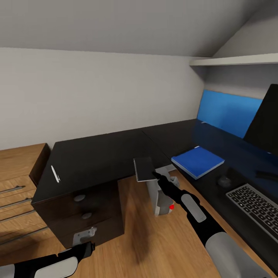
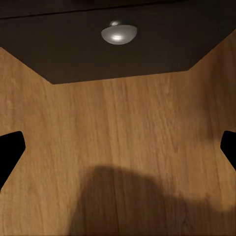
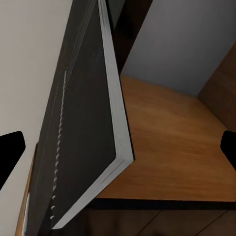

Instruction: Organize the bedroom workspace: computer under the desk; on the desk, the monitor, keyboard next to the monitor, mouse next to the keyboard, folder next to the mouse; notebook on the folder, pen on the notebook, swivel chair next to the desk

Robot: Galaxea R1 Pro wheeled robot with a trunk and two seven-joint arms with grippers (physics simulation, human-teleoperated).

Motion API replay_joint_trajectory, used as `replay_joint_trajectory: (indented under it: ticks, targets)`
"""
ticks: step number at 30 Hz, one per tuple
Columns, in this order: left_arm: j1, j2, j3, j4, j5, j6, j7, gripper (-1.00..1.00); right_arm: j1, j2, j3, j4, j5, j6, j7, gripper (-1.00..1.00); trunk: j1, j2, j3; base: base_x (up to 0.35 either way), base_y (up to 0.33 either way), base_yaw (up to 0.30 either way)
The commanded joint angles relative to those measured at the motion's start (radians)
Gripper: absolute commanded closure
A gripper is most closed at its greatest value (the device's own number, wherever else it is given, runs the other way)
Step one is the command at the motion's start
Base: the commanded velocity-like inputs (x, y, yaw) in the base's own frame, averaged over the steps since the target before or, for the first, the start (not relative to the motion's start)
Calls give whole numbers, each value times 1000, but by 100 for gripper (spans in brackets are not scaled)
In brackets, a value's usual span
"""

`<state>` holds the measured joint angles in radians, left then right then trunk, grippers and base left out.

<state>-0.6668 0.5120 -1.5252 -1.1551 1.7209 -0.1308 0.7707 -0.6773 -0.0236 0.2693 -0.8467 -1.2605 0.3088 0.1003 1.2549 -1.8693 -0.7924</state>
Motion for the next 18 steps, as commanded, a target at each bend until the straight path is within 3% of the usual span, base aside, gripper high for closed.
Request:
replay_joint_trajectory:
  ticks: [1,18]
  targets:
    - [-2,0,-4,-2,9,-10,1,-100,-1,-1,2,0,-5,1,1,-100,0,0,-1,26,13,0]
    - [-2,0,-4,-2,9,-10,1,-100,-1,-1,5,0,-4,2,2,-100,0,0,-1,4,2,0]
